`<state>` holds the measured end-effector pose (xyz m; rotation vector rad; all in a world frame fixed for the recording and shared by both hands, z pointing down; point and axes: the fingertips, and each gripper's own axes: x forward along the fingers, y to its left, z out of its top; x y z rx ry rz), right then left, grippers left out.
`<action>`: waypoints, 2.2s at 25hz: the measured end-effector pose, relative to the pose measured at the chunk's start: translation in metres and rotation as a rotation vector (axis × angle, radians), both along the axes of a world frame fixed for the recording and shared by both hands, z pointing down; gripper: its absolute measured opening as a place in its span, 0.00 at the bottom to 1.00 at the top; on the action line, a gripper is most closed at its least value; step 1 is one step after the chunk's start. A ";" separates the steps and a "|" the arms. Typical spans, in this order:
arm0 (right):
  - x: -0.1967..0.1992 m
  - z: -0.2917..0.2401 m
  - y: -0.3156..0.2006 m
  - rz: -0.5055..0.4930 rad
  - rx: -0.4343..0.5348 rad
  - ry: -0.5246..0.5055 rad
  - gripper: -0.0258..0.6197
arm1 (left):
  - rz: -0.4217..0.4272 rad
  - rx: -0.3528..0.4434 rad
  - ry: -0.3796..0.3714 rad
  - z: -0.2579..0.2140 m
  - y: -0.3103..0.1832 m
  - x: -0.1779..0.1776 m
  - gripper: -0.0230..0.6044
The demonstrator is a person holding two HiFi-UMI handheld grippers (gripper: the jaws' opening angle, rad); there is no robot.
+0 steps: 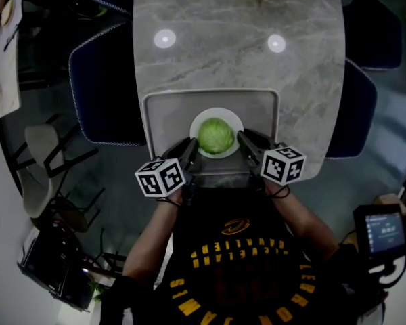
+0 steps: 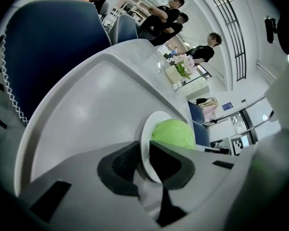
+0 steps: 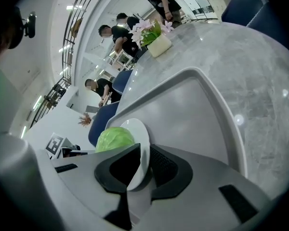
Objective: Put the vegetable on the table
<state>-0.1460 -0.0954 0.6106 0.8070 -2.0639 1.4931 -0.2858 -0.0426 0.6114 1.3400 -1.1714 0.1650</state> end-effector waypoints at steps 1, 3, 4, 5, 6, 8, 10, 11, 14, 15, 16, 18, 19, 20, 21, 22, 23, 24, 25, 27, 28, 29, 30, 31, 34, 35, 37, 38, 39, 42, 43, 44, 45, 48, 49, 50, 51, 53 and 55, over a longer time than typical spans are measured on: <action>0.000 0.000 0.001 0.002 -0.003 -0.002 0.14 | 0.003 0.000 0.007 -0.001 0.000 0.001 0.14; -0.001 0.001 0.003 0.005 -0.009 -0.004 0.14 | 0.008 -0.001 0.010 0.000 0.000 0.002 0.12; -0.001 0.001 0.003 0.004 -0.011 -0.005 0.14 | 0.007 -0.002 0.012 0.000 0.000 0.002 0.11; -0.001 0.002 0.003 0.004 -0.015 -0.006 0.13 | 0.004 -0.004 0.018 0.001 0.000 0.002 0.11; -0.001 0.002 0.004 0.003 -0.022 -0.011 0.11 | -0.001 -0.008 0.025 0.001 0.001 0.001 0.11; -0.001 0.003 0.004 0.008 -0.041 -0.026 0.11 | -0.009 -0.020 0.040 0.002 0.001 0.000 0.10; -0.001 0.004 0.004 0.016 -0.055 -0.034 0.10 | -0.008 -0.032 0.044 0.002 0.002 -0.001 0.10; -0.002 0.004 0.004 0.020 -0.058 -0.035 0.10 | -0.006 -0.035 0.042 0.002 0.002 -0.001 0.10; -0.002 0.006 0.004 0.027 -0.070 -0.041 0.10 | 0.002 -0.034 0.032 0.002 0.001 -0.003 0.10; -0.002 0.006 0.004 0.030 -0.076 -0.044 0.10 | 0.003 -0.035 0.031 0.002 0.000 -0.003 0.10; -0.002 0.007 0.003 0.035 -0.081 -0.048 0.10 | 0.002 -0.036 0.034 0.003 -0.001 -0.003 0.10; -0.002 0.008 0.001 0.044 -0.086 -0.054 0.10 | -0.004 -0.041 0.051 0.004 -0.002 -0.002 0.10; -0.001 0.008 0.000 0.046 -0.084 -0.053 0.10 | -0.008 -0.043 0.060 0.004 -0.002 -0.001 0.10; 0.000 0.009 -0.001 0.049 -0.083 -0.052 0.10 | -0.010 -0.044 0.065 0.005 -0.003 -0.001 0.10; 0.001 0.010 -0.003 0.053 -0.081 -0.052 0.10 | -0.011 -0.044 0.066 0.005 -0.005 0.000 0.10; 0.002 0.010 -0.005 0.058 -0.080 -0.057 0.10 | -0.009 -0.043 0.069 0.005 -0.006 0.001 0.10; 0.001 0.009 -0.007 0.064 -0.079 -0.064 0.10 | -0.006 -0.041 0.073 0.006 -0.008 0.002 0.10; 0.002 0.009 -0.009 0.069 -0.078 -0.070 0.10 | -0.002 -0.038 0.076 0.006 -0.010 0.004 0.10; 0.003 0.009 -0.010 0.074 -0.076 -0.073 0.10 | 0.004 -0.035 0.079 0.006 -0.012 0.006 0.10; 0.005 0.008 -0.010 0.084 -0.072 -0.077 0.10 | 0.015 -0.029 0.085 0.004 -0.014 0.010 0.09; 0.006 0.005 -0.008 0.091 -0.069 -0.078 0.10 | 0.021 -0.026 0.087 0.001 -0.012 0.011 0.09; 0.007 0.002 -0.006 0.099 -0.065 -0.079 0.10 | 0.027 -0.022 0.089 -0.003 -0.010 0.011 0.09; 0.007 -0.003 -0.003 0.107 -0.061 -0.081 0.10 | 0.033 -0.020 0.093 -0.007 -0.008 0.011 0.09; 0.007 -0.007 -0.002 0.116 -0.057 -0.082 0.10 | 0.039 -0.017 0.098 -0.011 -0.008 0.010 0.09; 0.008 -0.017 -0.001 0.145 -0.049 -0.085 0.10 | 0.062 -0.005 0.110 -0.020 -0.009 0.010 0.09; 0.011 -0.020 0.002 0.157 -0.046 -0.086 0.10 | 0.074 0.001 0.112 -0.024 -0.008 0.013 0.09; 0.022 -0.026 0.011 0.190 -0.031 -0.090 0.10 | 0.106 0.015 0.114 -0.030 -0.004 0.023 0.09; 0.028 -0.029 0.015 0.208 -0.020 -0.093 0.10 | 0.125 0.023 0.113 -0.032 -0.002 0.028 0.09; 0.033 -0.032 0.018 0.225 -0.009 -0.095 0.10 | 0.143 0.031 0.113 -0.035 -0.001 0.033 0.09; 0.045 -0.039 0.028 0.272 0.020 -0.092 0.10 | 0.187 0.043 0.123 -0.040 0.003 0.043 0.09; 0.048 -0.042 0.031 0.287 0.028 -0.090 0.10 | 0.199 0.044 0.129 -0.041 0.004 0.046 0.09; 0.052 -0.044 0.034 0.303 0.034 -0.089 0.10 | 0.211 0.043 0.136 -0.042 0.006 0.049 0.09; 0.056 -0.045 0.037 0.319 0.039 -0.089 0.10 | 0.221 0.042 0.142 -0.042 0.007 0.052 0.09; 0.068 -0.047 0.046 0.367 0.042 -0.093 0.10 | 0.252 0.036 0.157 -0.041 0.010 0.064 0.09; 0.073 -0.048 0.049 0.380 0.040 -0.095 0.10 | 0.264 0.033 0.159 -0.042 0.012 0.069 0.09; 0.077 -0.049 0.053 0.391 0.040 -0.096 0.10 | 0.274 0.032 0.160 -0.043 0.013 0.073 0.09; 0.082 -0.050 0.055 0.399 0.040 -0.098 0.10 | 0.283 0.031 0.160 -0.044 0.014 0.078 0.09; 0.092 -0.052 0.058 0.408 0.039 -0.104 0.10 | 0.293 0.026 0.160 -0.046 0.017 0.087 0.09; 0.103 -0.051 0.062 0.409 0.034 -0.112 0.10 | 0.297 0.019 0.154 -0.047 0.021 0.098 0.09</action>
